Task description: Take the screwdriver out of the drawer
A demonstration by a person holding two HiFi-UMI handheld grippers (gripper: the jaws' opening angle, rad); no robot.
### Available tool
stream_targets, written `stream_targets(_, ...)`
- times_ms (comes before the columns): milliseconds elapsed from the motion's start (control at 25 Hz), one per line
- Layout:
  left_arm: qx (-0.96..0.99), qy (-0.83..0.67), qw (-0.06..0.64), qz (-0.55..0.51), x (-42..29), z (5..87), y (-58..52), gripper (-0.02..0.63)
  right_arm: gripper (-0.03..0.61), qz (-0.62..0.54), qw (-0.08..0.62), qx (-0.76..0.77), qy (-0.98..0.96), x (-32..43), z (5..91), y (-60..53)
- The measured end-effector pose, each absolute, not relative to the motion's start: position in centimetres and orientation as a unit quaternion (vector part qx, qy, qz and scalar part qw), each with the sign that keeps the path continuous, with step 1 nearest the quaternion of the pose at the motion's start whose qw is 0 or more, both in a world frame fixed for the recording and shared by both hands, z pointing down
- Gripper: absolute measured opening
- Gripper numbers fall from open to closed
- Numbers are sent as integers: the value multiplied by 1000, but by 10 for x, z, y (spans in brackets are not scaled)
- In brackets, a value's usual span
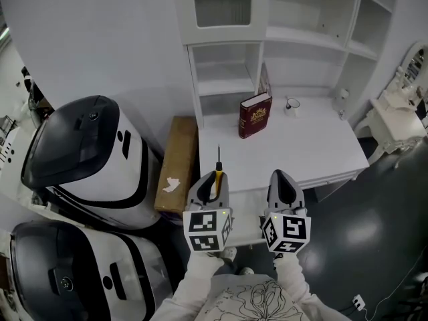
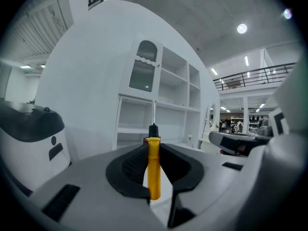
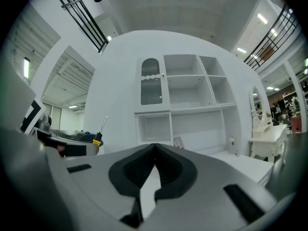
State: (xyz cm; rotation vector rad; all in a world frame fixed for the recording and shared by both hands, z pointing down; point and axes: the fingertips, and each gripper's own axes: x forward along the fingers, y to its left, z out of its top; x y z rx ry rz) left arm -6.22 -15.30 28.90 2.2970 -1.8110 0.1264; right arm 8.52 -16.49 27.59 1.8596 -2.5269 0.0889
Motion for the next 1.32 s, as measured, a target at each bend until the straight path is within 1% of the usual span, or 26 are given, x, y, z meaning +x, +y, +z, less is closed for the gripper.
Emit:
stream_targets(320, 781, -615, 102, 37, -50, 287, -150, 69, 3, 36, -1, 590, -807, 90, 276, -168)
stream_targets(1320, 780, -615, 103, 50, -46, 297, -164, 69, 3, 43, 12, 588, -807, 93, 293, -184)
